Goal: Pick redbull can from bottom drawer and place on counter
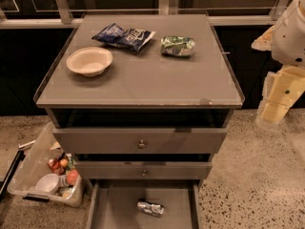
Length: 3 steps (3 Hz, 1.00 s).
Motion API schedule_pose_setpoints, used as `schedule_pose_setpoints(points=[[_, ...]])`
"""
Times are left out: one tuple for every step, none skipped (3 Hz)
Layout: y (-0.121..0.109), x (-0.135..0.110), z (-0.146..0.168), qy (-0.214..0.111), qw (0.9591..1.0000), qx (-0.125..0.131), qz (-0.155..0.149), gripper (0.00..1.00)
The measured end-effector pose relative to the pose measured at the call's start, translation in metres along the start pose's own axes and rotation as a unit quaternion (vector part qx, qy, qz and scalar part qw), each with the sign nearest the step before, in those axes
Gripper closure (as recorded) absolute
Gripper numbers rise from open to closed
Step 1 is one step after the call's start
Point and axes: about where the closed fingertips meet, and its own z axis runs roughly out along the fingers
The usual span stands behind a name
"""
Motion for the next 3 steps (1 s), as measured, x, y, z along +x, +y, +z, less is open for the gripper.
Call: schedule_pose_setpoints(points=[[0.0, 0.0, 0.0, 0.0, 1.0, 0.0, 0.0, 0.0], [0.006, -0.003, 0.014, -0.009, 0.9999, -0.009, 0.003, 0.0], [0.033, -0.015, 0.041, -0.039, 0.9989, -0.025, -0.006, 0.0]])
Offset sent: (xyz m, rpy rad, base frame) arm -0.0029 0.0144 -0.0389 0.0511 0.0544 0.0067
